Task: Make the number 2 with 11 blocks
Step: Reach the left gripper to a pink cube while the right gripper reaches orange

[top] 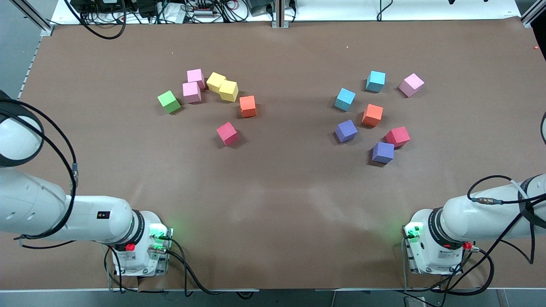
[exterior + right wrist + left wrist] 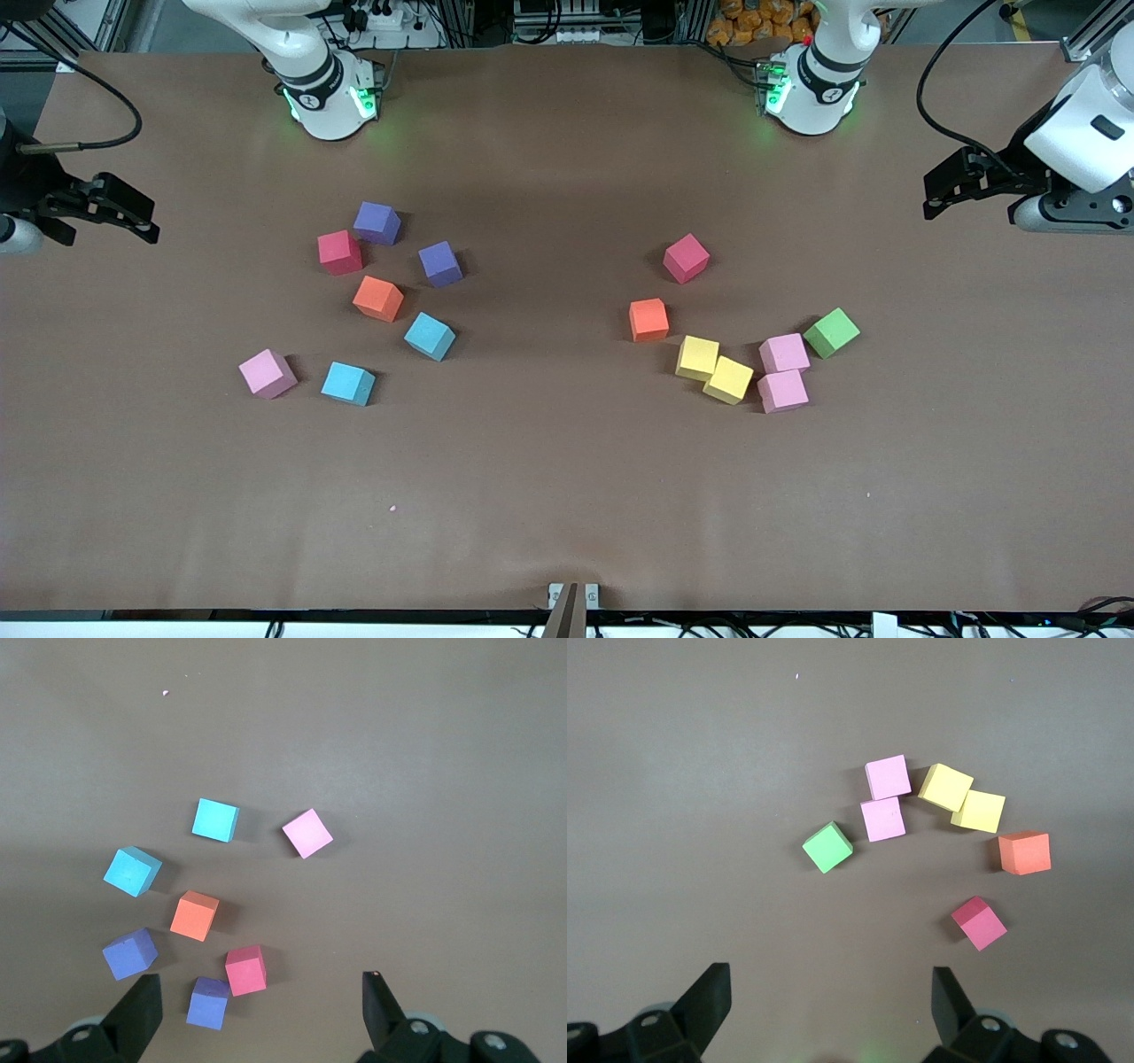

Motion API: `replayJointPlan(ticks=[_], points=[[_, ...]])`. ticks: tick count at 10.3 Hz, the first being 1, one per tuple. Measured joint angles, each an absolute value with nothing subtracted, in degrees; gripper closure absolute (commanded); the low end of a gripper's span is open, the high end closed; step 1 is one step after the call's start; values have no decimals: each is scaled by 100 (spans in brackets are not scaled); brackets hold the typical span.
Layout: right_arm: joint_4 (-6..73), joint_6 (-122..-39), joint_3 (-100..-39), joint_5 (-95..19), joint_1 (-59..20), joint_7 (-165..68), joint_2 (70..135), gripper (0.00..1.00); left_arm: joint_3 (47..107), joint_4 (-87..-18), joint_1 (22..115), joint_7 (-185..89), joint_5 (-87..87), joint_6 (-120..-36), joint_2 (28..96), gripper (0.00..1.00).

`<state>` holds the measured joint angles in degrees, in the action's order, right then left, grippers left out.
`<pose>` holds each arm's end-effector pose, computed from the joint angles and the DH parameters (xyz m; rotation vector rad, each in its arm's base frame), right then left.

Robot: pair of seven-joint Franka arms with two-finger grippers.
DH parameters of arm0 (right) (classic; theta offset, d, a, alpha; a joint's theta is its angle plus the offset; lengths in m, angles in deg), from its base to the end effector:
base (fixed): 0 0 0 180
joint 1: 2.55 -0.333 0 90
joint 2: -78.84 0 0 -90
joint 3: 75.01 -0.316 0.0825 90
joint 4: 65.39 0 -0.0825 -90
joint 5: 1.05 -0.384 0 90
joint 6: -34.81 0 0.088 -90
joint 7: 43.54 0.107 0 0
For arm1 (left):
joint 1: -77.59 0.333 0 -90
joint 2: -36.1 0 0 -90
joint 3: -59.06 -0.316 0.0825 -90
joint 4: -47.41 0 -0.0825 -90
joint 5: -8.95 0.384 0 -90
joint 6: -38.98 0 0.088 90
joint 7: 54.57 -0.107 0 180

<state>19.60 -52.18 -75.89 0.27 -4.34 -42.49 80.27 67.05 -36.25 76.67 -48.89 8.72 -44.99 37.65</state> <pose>0.5570 0.0233 0.6471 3.1190 0.0420 0.0167 0.5458 -0.0848 0.6522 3.1352 -0.0890 -0.0348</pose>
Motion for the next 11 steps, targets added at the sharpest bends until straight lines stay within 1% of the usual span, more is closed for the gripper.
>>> replayJointPlan(ticks=[5, 8, 9, 11], points=[[1967, -5208, -7588, 27, -434, -4252, 8045, 0, 6703, -3617, 7674, -4877, 698, -4499, 3767, 0], [1990, -5211, -7585, 27, -429, -4252, 8292, 0, 6771, -3902, 7637, -4882, 80, -4498, 3971, 0], [1991, -5229, -7584, 27, -424, -4252, 8418, 0, 6994, -4025, 7599, -4884, 22, -4520, 4119, 0], [2046, -5398, -7584, 27, -413, -4254, 8659, 0, 7868, -4457, 7551, -4731, 94, -4724, 4241, 0]])
